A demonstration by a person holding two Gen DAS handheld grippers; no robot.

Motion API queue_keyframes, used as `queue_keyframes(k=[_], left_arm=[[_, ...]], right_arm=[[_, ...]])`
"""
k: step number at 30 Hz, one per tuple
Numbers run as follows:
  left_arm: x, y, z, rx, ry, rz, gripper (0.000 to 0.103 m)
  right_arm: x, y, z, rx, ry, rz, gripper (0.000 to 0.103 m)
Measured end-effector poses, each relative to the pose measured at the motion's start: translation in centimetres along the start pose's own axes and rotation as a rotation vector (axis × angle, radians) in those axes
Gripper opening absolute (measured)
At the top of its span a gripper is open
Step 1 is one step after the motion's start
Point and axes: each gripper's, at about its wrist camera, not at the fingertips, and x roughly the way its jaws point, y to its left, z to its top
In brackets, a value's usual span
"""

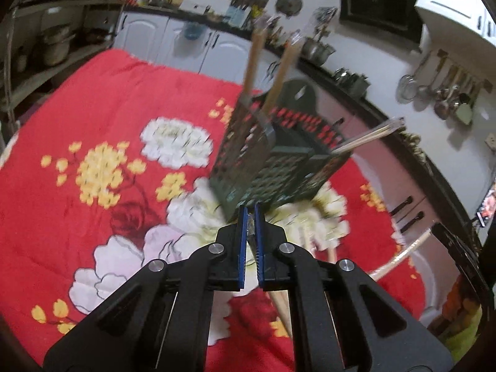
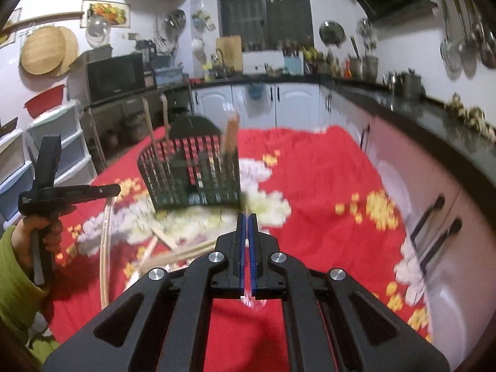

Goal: Organize utensils
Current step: 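Lift both held chopsticks and carry them above the green caddy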

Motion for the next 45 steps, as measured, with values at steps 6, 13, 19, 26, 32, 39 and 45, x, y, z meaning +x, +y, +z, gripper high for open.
queue_keyframes(k=[6,13,19,26,32,39,45], left_arm=[[-1.7,-2.8,1.7,0.065,-0.049,-0.037,0.002],[-3.2,-5.7,3.4,0.132,-0.101,-0.08,0.002],[-4.2,-7.9,5.3,0.173,-0.151,-0.107,0.002],[-5.9,-9.9,8.1,0.217,-0.254,-0.128,0.002],[-6.7,-11.1,10.7,0.225,-0.338,-0.135,0.002],[-7.1,-12.3,13.9,0.222,-0.436,-0.112,0.002],[-6.5,-12.6,16.3,0.187,-0.493,-0.095,0.002]], right_arm=[[-1.6,1.4,2.9,-0.06,-0.084,0.02,0.002],[-2.7,2.2,4.7,-0.094,-0.144,0.046,0.002],[-3.3,2.6,6.3,-0.109,-0.194,0.064,0.002],[-3.4,3.4,8.9,-0.125,-0.255,0.086,0.002],[-3.0,4.2,11.2,-0.141,-0.293,0.093,0.002],[-2.3,4.8,13.9,-0.154,-0.335,0.075,0.002],[-1.7,4.4,16.2,-0.134,-0.369,0.051,0.002]])
